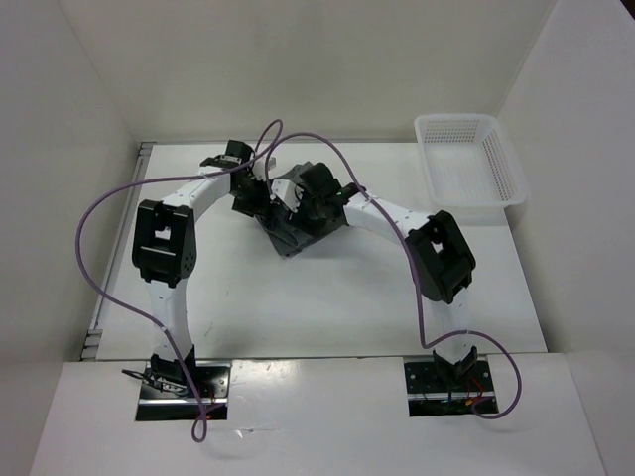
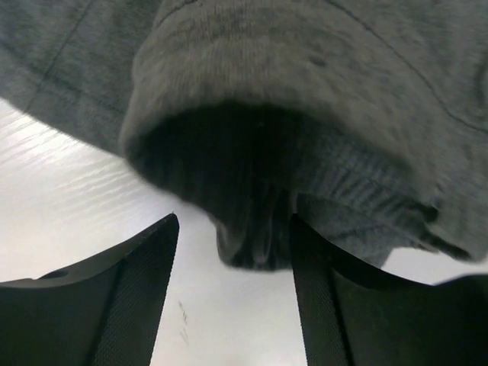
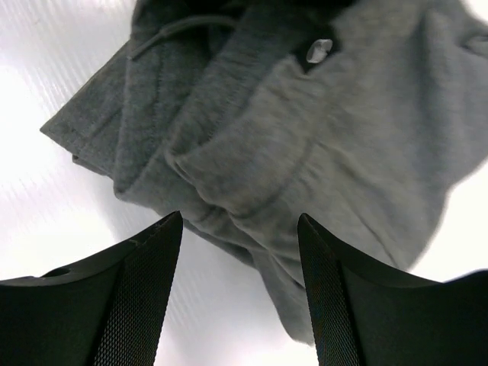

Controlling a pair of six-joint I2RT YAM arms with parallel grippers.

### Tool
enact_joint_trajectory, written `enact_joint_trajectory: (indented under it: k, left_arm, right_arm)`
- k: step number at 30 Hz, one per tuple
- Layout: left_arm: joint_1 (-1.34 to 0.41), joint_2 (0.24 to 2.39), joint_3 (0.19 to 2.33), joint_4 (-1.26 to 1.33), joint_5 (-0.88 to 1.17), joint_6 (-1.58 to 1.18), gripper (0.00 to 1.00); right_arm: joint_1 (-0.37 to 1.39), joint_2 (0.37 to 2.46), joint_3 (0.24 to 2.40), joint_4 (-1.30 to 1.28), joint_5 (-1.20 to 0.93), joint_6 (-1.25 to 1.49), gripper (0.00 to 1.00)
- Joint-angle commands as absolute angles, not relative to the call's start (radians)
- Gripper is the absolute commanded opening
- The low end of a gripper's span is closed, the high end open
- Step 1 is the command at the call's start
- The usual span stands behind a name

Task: Fold and stack the shorts
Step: Fold the shorts

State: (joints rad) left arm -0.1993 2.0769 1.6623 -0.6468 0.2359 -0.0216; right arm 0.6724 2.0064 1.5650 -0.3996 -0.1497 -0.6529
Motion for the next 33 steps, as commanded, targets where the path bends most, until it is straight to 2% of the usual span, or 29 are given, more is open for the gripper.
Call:
enact_joint_trajectory:
  k: [1, 4, 5, 6, 8, 9, 10, 11, 14, 17, 22, 25, 27, 33]
  left_arm:
    - [-0.206, 2.129, 1.686, -0.606, 0.248, 0.0, 0.67]
    - [-0.206, 2.163, 1.697, -0.606, 0.262, 0.0, 0.58]
    - [-0.206, 2.163, 1.709, -0.597, 0.262, 0.0, 0.5]
    - [-0.206, 2.177, 1.709, -0.597, 0.262, 0.0, 0.47]
    - [-0.192, 2.177, 1.718, -0.597, 0.304, 0.0, 0.4]
    - [-0.192, 2.177, 1.729, -0.597, 0.319, 0.0, 0.36]
    - [-0.18, 2.177, 1.729, -0.597, 0.333, 0.0, 0.33]
    - [-0.17, 2.177, 1.729, -0.597, 0.356, 0.0, 0.31]
    - [-0.17, 2.158, 1.729, -0.597, 0.377, 0.0, 0.3]
    - [-0.17, 2.158, 1.738, -0.597, 0.388, 0.0, 0.3]
    - [-0.17, 2.169, 1.759, -0.597, 0.397, 0.0, 0.25]
    - [-0.16, 2.18, 1.772, -0.606, 0.417, 0.0, 0.22]
    - [-0.15, 2.19, 1.804, -0.606, 0.429, 0.0, 0.22]
    - [-0.08, 2.275, 1.972, -0.629, 0.448, 0.0, 0.18]
  right_arm:
    - [0.692, 2.052, 1.606, -0.324, -0.161, -0.667, 0.68]
    - [0.692, 2.085, 1.64, -0.324, -0.161, -0.667, 0.66]
    - [0.692, 2.098, 1.64, -0.313, -0.161, -0.658, 0.66]
    - [0.692, 2.098, 1.64, -0.304, -0.147, -0.649, 0.64]
    - [0.692, 2.109, 1.64, -0.282, -0.114, -0.609, 0.55]
    - [0.692, 2.109, 1.64, -0.263, -0.104, -0.598, 0.49]
    - [0.692, 2.109, 1.649, -0.262, -0.104, -0.589, 0.37]
    - [0.692, 2.109, 1.649, -0.252, -0.095, -0.578, 0.32]
    - [0.692, 2.109, 1.658, -0.232, -0.065, -0.555, 0.29]
    - [0.701, 2.1, 1.677, -0.221, -0.052, -0.546, 0.37]
    - [0.733, 2.112, 1.686, -0.221, -0.064, -0.537, 0.38]
    - [0.742, 2.134, 1.695, -0.221, -0.052, -0.528, 0.13]
    - [0.742, 2.125, 1.695, -0.221, -0.043, -0.528, 0.0]
    - [0.753, 1.959, 1.603, -0.267, -0.135, -0.56, 0.0]
